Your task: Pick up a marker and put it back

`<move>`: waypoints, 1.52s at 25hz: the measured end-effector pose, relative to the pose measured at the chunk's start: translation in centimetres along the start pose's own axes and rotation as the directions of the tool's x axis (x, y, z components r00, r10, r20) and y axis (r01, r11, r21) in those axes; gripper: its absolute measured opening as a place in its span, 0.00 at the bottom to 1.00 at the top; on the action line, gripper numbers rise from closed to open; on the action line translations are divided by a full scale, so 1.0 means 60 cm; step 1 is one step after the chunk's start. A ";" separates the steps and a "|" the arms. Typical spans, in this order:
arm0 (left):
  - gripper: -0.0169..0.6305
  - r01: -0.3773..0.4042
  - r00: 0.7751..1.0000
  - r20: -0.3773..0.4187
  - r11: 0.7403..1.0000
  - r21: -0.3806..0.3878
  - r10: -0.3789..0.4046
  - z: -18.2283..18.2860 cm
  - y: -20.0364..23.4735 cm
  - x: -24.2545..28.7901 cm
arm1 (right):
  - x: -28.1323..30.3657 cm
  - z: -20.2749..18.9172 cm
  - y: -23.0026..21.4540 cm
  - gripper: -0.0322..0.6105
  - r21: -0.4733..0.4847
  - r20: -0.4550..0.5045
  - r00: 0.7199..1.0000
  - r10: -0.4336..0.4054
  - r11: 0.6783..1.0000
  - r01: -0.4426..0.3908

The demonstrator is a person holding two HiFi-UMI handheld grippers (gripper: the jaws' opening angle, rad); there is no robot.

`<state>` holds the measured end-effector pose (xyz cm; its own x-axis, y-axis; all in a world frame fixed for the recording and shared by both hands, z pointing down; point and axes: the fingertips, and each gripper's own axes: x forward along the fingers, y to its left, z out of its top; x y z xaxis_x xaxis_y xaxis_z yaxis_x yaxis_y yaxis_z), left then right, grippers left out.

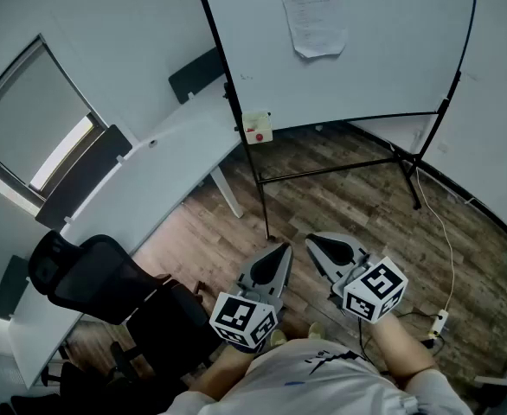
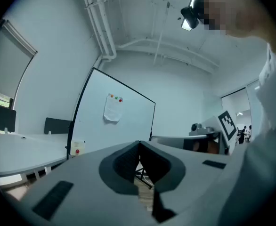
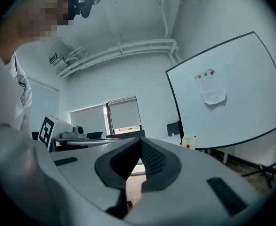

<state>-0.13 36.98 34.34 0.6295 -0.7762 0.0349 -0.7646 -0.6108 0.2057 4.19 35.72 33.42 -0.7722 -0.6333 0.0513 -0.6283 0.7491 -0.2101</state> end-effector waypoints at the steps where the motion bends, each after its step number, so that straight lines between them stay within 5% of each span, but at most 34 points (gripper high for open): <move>1: 0.04 0.001 1.000 0.000 1.000 0.001 -0.001 0.000 -0.001 -0.001 | 0.000 0.000 0.002 0.07 0.000 0.000 1.000 0.000 1.000 0.000; 38: 0.04 -0.073 0.997 -0.025 0.997 0.035 0.074 -0.027 -0.004 0.062 | -0.020 -0.015 -0.070 0.07 0.045 0.015 0.997 0.072 0.996 -0.073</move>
<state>2.61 34.49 35.98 0.5748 -0.8149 0.0741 -0.8126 -0.5578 0.1686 7.68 33.49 35.12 -0.8142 -0.5802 0.0215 -0.5653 0.7838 -0.2569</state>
